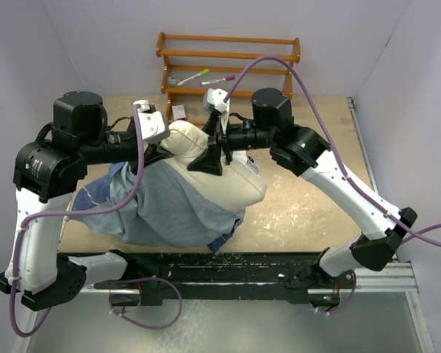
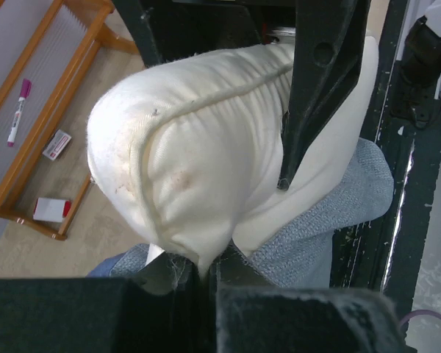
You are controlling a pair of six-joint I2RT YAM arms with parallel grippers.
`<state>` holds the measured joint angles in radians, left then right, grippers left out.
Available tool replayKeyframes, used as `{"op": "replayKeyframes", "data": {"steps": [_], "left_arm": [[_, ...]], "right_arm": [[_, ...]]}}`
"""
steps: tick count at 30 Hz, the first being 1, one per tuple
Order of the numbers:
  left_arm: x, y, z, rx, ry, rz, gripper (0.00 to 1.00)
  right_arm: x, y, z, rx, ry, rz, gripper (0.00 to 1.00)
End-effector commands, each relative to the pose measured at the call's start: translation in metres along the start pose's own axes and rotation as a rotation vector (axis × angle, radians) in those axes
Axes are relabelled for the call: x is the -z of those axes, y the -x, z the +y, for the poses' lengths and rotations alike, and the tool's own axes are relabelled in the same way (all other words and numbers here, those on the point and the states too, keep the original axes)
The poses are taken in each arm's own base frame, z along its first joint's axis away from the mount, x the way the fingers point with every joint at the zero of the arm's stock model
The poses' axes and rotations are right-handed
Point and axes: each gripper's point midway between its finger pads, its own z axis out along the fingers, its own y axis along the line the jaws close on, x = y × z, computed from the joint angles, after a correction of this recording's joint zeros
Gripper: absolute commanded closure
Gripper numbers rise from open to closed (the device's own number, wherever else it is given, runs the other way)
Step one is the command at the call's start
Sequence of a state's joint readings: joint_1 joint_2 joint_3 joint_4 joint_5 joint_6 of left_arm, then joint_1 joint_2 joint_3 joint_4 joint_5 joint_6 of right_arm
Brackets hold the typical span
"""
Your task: Remove the pillowcase from the pillow
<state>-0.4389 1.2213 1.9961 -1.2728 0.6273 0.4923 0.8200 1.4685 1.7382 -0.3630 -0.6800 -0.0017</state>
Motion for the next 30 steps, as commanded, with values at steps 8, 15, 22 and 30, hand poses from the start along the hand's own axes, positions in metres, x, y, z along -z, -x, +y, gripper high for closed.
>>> {"op": "replayKeyframes", "data": {"steps": [8, 15, 22, 30], "left_arm": [[0.012, -0.037, 0.018, -0.075, 0.146, 0.132, 0.14], [0.024, -0.116, 0.016, -0.143, 0.270, 0.305, 0.11], [0.022, -0.143, 0.036, -0.186, 0.376, 0.381, 0.18], [-0.008, -0.135, 0.049, -0.143, 0.330, 0.335, 0.40]], "right_arm": [[0.051, 0.044, -0.054, 0.023, -0.261, -0.240, 1.00], [0.070, 0.052, -0.043, 0.095, -0.285, -0.257, 1.00], [0.089, 0.049, -0.028, 0.140, -0.305, -0.235, 1.00], [0.105, 0.055, 0.004, 0.201, -0.228, -0.224, 1.00]]}}
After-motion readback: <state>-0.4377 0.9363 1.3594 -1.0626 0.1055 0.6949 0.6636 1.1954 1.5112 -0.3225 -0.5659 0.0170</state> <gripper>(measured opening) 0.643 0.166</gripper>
